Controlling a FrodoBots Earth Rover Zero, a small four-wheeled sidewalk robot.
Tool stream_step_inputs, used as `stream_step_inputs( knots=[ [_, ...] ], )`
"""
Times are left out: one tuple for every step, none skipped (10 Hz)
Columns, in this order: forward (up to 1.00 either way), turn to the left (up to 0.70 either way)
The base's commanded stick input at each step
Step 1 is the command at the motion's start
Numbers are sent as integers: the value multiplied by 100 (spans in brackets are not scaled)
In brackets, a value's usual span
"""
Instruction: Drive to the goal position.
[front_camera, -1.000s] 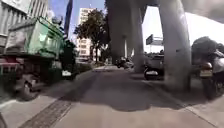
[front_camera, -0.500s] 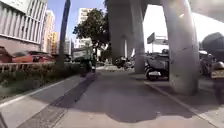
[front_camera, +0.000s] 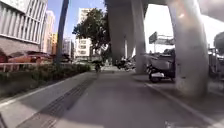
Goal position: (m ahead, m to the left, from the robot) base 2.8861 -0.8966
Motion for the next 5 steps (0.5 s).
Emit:
stream_step_inputs(
  knots=[
    [45,0],
    [45,0],
    [45,0],
    [45,0],
    [45,0]
  ],
)
